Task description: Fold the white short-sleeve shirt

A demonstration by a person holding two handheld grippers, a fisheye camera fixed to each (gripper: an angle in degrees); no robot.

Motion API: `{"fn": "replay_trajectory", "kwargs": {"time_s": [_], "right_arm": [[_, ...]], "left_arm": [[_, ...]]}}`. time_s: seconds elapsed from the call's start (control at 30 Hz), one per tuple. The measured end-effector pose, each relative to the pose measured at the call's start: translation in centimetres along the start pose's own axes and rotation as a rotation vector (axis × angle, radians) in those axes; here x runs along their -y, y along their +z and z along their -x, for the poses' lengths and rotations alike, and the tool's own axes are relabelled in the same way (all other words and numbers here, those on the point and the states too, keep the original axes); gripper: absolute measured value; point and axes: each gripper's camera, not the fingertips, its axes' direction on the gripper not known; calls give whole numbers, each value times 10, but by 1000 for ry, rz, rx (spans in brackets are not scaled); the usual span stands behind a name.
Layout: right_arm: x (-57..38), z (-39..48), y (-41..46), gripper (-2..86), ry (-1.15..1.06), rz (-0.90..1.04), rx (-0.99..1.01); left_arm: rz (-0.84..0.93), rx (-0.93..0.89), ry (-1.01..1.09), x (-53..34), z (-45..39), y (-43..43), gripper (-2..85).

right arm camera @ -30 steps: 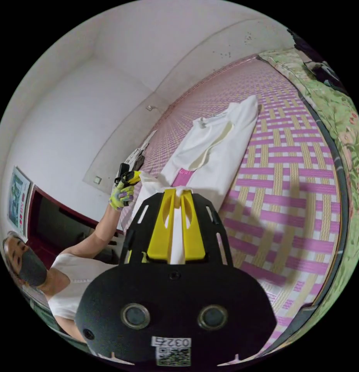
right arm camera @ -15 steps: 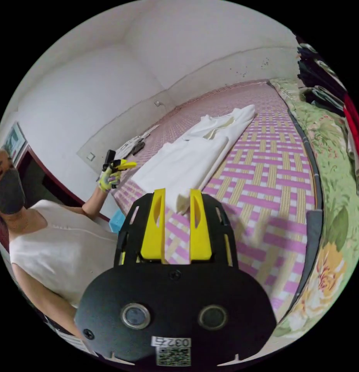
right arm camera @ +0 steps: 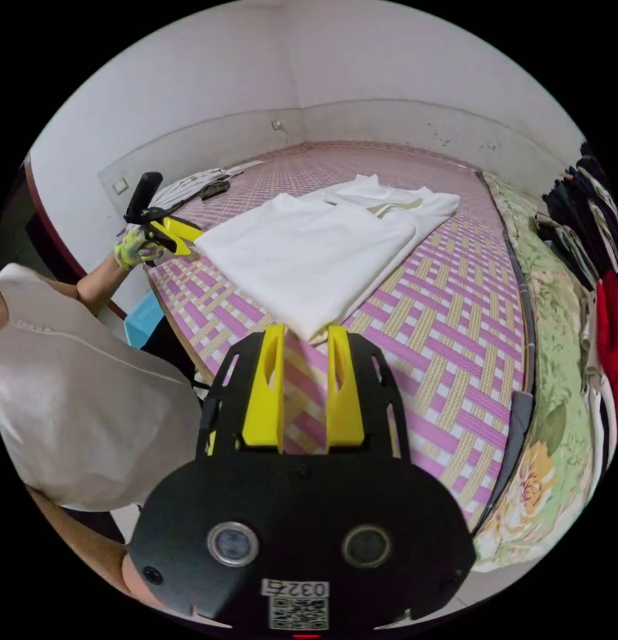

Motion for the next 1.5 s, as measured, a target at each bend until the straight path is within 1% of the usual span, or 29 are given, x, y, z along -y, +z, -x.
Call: {"fn": "replay_trajectory", "kwargs": {"time_s": [0.07, 0.13, 0.2, 0.27, 0.3, 0.43, 0.53, 0.6, 0.73, 0.83, 0.97, 1.07, 1.13, 1.23, 1.33, 1.4, 1.43, 1.5], "right_arm": [[-3, 16, 7, 97, -70, -3, -59], [-3, 27, 12, 91, -82, 2, -106], [-3, 34, 17, 88, -74, 14, -116], [-1, 35, 20, 84, -63, 26, -113], [-1, 37, 22, 80, -66, 33, -115], [0, 46, 26, 68, -78, 51, -138], [-3, 56, 28, 38, -90, 48, -194], [-8, 67, 21, 25, -107, 39, -200], [-20, 92, -9, 5, -143, 3, -128], [-33, 121, -42, -5, -215, -38, -57], [-47, 146, -89, -9, -295, -144, 69], [-44, 139, -113, -10, -313, -245, 156], [-34, 127, -122, -11, -322, -290, 194], [2, 94, -134, -12, -301, -326, 209], [57, 39, -134, -12, -208, -339, 223], [104, -15, -116, -11, -83, -298, 232], [115, -29, -109, -11, -49, -283, 232], [150, -85, -66, -9, 123, -198, 245]], "left_arm": [[7, 12, 15, -3, -7, 7, 112], [14, 42, 35, -7, -17, 14, 109], [31, 121, 52, -10, -32, 25, 94], [35, 198, 24, -12, -37, 31, 84], [37, 207, 19, -13, -37, 34, 75], [36, 167, 0, -18, -32, 39, 56], [35, 125, 6, -23, -30, 42, 40], [-7, 113, 34, -33, -36, 36, 35], [-40, 80, 52, -62, -54, 10, 32], [-81, 15, 101, -98, -83, -24, 31], [-208, -93, 154, -142, -115, -74, 29], [-301, -161, 163, -147, -115, -99, 26], [-346, -186, 168, -137, -106, -112, 24], [-389, -217, 175, -95, -83, -134, 19], [-377, -222, 117, -22, -39, -144, 12], [-349, -248, 18, 44, 15, -132, 4], [-339, -253, -17, 59, 31, -125, 0], [-282, -234, -168, 109, 95, -87, -10]]}}
